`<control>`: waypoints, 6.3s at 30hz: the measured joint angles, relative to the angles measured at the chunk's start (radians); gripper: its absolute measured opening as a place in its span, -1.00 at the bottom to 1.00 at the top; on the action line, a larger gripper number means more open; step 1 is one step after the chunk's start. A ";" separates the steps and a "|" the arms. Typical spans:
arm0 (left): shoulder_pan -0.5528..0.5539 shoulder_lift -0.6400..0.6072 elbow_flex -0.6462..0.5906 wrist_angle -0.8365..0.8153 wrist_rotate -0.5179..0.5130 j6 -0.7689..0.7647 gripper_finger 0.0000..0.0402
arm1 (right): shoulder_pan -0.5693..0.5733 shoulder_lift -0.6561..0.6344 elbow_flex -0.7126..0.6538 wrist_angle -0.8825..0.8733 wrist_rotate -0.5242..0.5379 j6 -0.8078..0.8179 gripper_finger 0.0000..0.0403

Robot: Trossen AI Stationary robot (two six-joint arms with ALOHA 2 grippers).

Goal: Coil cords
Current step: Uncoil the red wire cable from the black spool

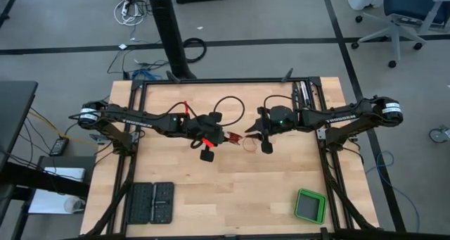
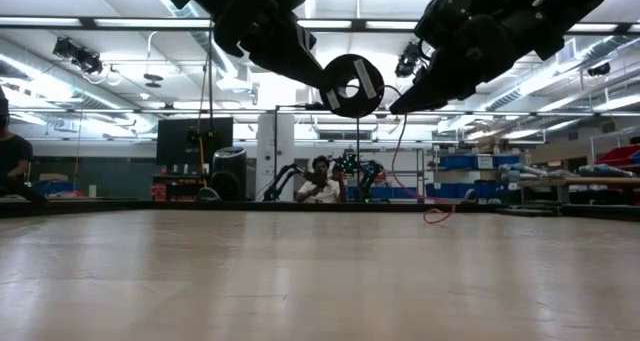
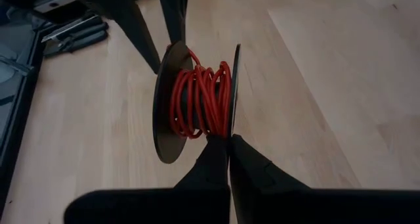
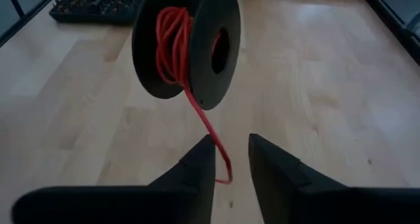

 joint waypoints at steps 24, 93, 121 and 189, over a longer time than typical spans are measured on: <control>-0.002 0.000 -0.002 0.243 0.234 0.073 -1.00 | -0.110 0.198 0.000 0.326 -0.123 -0.045 -0.99; 0.030 0.000 -0.097 -0.076 0.019 -0.187 -1.00 | -0.286 -0.118 -0.002 0.385 -0.193 0.306 -1.00; 0.080 0.000 0.045 -0.556 -0.140 0.048 -1.00 | -0.136 -0.384 0.001 -0.373 -0.433 0.337 -1.00; 0.059 -0.058 0.045 0.114 0.079 0.124 -1.00 | -0.127 0.196 -0.116 0.565 -0.335 0.300 -0.93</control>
